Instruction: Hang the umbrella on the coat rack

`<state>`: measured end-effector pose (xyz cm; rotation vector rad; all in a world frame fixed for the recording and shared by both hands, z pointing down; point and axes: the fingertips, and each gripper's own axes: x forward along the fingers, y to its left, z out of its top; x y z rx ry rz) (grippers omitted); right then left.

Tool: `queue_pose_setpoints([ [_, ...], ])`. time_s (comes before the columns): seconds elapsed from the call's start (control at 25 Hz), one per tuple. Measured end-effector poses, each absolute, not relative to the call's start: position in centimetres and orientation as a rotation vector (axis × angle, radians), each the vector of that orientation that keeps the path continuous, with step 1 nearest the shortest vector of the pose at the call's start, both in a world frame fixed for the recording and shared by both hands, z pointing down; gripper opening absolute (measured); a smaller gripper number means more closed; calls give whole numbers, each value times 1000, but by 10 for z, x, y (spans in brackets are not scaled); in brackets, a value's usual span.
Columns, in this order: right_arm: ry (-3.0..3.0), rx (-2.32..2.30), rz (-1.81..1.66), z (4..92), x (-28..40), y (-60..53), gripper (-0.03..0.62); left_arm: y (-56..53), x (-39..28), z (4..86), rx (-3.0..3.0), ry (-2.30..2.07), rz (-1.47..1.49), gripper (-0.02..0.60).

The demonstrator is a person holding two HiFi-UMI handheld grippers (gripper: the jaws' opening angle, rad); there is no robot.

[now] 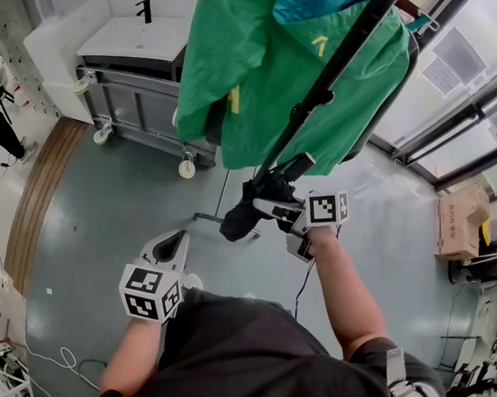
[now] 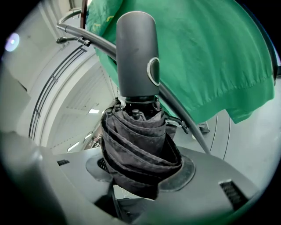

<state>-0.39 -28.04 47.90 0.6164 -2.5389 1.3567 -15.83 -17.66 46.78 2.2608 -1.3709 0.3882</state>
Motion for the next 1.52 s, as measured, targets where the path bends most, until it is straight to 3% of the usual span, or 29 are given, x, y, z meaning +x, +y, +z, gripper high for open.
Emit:
queue_pose_setpoints([
  [0.24,-2462,591,1237,490,-12,-275,229,-173,-155,466,2275,-1357,384,15],
  [0.76,-2394,620,1380,521,-9,-273,227,-166,-162,472,2259,-1361,391,15],
  [1.52,-2443,722,882,484,-7,-274,225,-168,-154,471,2272,-1346,383,15],
])
